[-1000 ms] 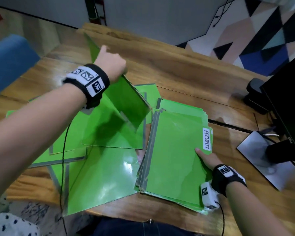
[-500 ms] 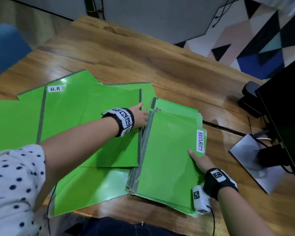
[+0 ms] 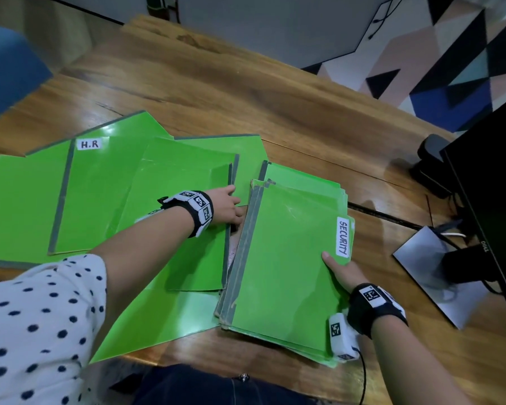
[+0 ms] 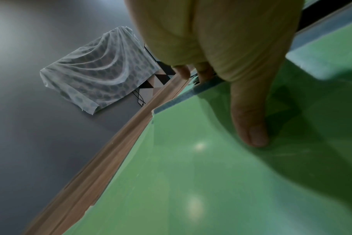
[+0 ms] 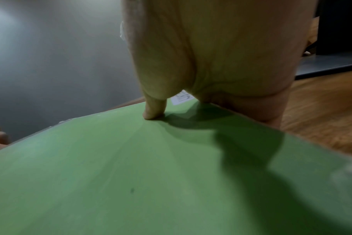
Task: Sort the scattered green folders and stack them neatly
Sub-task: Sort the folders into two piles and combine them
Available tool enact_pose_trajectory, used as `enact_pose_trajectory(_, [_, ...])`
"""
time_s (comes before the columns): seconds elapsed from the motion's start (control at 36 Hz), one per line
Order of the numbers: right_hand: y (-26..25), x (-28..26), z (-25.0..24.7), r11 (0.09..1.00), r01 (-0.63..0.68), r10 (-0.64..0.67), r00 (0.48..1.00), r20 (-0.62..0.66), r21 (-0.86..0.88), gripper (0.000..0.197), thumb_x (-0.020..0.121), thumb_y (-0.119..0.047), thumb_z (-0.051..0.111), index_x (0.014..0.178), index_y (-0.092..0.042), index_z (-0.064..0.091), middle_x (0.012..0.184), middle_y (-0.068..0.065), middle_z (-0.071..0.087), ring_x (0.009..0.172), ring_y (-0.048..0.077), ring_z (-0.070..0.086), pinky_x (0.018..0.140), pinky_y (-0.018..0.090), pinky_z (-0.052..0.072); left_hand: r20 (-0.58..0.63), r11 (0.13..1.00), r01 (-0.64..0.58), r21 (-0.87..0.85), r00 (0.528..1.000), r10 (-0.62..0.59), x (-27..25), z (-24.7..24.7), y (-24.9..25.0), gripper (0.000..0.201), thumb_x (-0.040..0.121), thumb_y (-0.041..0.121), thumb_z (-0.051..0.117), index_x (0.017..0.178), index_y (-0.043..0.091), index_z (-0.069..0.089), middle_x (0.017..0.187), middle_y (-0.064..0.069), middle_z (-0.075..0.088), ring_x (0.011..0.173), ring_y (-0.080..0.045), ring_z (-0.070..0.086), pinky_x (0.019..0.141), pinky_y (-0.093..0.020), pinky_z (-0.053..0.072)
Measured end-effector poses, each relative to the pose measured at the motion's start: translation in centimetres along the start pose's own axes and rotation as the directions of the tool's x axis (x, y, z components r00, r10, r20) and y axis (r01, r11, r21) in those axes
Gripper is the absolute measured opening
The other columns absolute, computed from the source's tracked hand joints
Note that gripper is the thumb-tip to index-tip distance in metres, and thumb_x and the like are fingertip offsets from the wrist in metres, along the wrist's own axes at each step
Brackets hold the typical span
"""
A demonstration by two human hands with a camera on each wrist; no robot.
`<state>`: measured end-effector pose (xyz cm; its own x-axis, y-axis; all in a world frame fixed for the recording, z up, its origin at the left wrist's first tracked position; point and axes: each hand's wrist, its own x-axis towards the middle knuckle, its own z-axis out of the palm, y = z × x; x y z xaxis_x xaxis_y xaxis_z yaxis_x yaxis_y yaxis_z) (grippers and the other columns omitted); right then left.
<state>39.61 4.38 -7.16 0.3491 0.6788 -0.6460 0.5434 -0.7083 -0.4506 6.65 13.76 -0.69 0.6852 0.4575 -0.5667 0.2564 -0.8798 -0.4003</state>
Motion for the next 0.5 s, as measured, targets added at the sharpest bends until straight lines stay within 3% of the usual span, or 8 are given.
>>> enact_pose_trajectory(0.19, [-0.2,-0.1,0.0,1.000,-0.007,0.007,1.000,-0.010,-0.006,0.059,0.085,-0.056,0.057,0.109,-0.002,0.054,0.107,0.019,0.063,0.097,0.030,0.062,0.079,0.036,0.053,-0.028,0.999,-0.033,0.037,0.999,0.034,-0.6,-0.2,-0.8,0.039,0.090,0.028,0.058,0.129,0.027,0.049,0.130,0.008,0.053,0.112,-0.019,0.048,0.097,-0.034,0.033])
enact_pose_trajectory(0.28, [-0.1,-0.1,0.0,1.000,-0.009,0.009,1.000,-0.010,-0.021,0.059,0.085,-0.057,0.056,0.106,-0.002,0.055,0.105,0.018,0.063,0.087,0.028,0.060,0.079,0.036,0.053,-0.004,0.999,-0.030,0.036,1.000,0.030,-0.9,-0.6,-1.0,0.030,0.092,0.031,0.056,0.122,0.026,0.055,0.110,0.007,0.064,0.106,-0.019,0.047,0.094,-0.032,0.033])
enact_pose_trajectory(0.36, [-0.3,-0.3,0.0,1.000,-0.014,0.014,1.000,-0.013,-0.026,0.059,0.084,-0.057,0.057,0.103,-0.002,0.055,0.097,0.016,0.061,0.080,0.026,0.056,0.079,0.036,0.053,-0.013,0.998,-0.029,0.051,0.999,0.030,-1.8,-1.9,-1.8,0.028,0.090,0.033,0.059,0.118,0.027,0.058,0.098,0.008,0.066,0.103,-0.018,0.046,0.093,-0.031,0.035])
enact_pose_trajectory(0.5, [-0.7,-0.9,-0.1,0.999,-0.024,0.024,1.000,-0.001,-0.034,0.061,0.084,-0.058,0.057,0.108,-0.002,0.054,0.105,0.017,0.062,0.091,0.029,0.060,0.077,0.036,0.053,-0.117,0.998,0.039,0.039,0.993,-0.034,-4.5,-6.2,-4.5,0.020,0.087,0.031,0.064,0.106,0.026,0.062,0.083,0.007,0.054,0.100,-0.018,0.046,0.094,-0.032,0.039])
